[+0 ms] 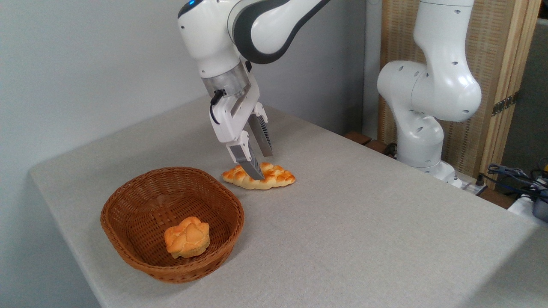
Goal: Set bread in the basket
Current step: 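Close the gripper on the braided roll and lift it, then carry the held roll over the wicker basket, then lower the roll into the basket and open the gripper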
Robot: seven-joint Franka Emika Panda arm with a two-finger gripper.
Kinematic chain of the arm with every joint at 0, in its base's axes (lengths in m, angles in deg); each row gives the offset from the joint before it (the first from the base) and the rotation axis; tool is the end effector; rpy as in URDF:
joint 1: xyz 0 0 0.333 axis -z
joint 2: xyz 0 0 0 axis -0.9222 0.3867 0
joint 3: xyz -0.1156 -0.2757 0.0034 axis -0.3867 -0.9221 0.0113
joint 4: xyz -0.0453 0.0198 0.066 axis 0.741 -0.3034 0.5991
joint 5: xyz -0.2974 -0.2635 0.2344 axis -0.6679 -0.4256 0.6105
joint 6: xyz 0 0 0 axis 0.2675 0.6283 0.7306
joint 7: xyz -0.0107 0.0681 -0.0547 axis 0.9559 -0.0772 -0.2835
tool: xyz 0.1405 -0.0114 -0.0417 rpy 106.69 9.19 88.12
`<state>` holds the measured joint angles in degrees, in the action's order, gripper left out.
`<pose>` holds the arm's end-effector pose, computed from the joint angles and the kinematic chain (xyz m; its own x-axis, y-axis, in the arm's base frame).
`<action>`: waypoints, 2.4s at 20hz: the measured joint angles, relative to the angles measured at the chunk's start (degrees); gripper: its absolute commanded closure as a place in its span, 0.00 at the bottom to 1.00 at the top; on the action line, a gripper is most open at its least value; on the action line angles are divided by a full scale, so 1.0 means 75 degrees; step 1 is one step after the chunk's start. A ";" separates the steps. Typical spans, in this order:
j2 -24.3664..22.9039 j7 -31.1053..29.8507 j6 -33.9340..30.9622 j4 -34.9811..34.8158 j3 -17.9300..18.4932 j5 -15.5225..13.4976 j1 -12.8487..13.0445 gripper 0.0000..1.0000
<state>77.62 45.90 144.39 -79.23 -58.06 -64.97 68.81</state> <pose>0.4814 -0.2026 0.3465 -0.1499 -0.9840 -0.0966 -0.9744 0.1305 0.1832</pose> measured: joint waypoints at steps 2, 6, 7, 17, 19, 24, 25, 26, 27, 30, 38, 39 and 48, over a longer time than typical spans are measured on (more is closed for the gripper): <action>0.0114 0.0002 0.0269 -0.0092 -0.0078 0.0000 0.0003 0.00; 0.0292 0.0001 0.0796 -0.0316 -0.0234 0.0000 0.0004 0.22; 0.0312 0.0001 0.0816 -0.0331 -0.0252 0.0000 0.0004 0.38; 0.0324 -0.0001 0.0821 -0.0343 -0.0301 0.0000 0.0001 0.70; 0.0326 -0.0005 0.0819 -0.0343 -0.0304 0.0000 0.0001 0.70; 0.0308 -0.1110 -0.0402 0.0414 -0.0301 0.0001 -0.0005 0.59; 0.0299 -0.1402 -0.0686 0.0696 -0.0285 0.0001 -0.0016 0.59; 0.0278 -0.1642 -0.0888 0.1039 -0.0170 0.0001 -0.0034 0.58; 0.0268 -0.1771 -0.0923 0.1231 -0.0035 0.0001 -0.0047 0.57; 0.0317 -0.2374 -0.0923 0.1960 0.0514 -0.0253 -0.0090 0.57; 0.1746 -0.6042 0.1225 0.3113 0.0656 -0.0519 -0.0081 0.41; 0.1846 -0.6244 0.1404 0.3119 0.0638 -0.0519 -0.0072 0.30; 0.2212 -0.6546 0.1859 0.3130 0.0602 -0.0079 -0.0067 0.00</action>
<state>94.20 -3.19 158.33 -55.75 -53.54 -65.57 68.31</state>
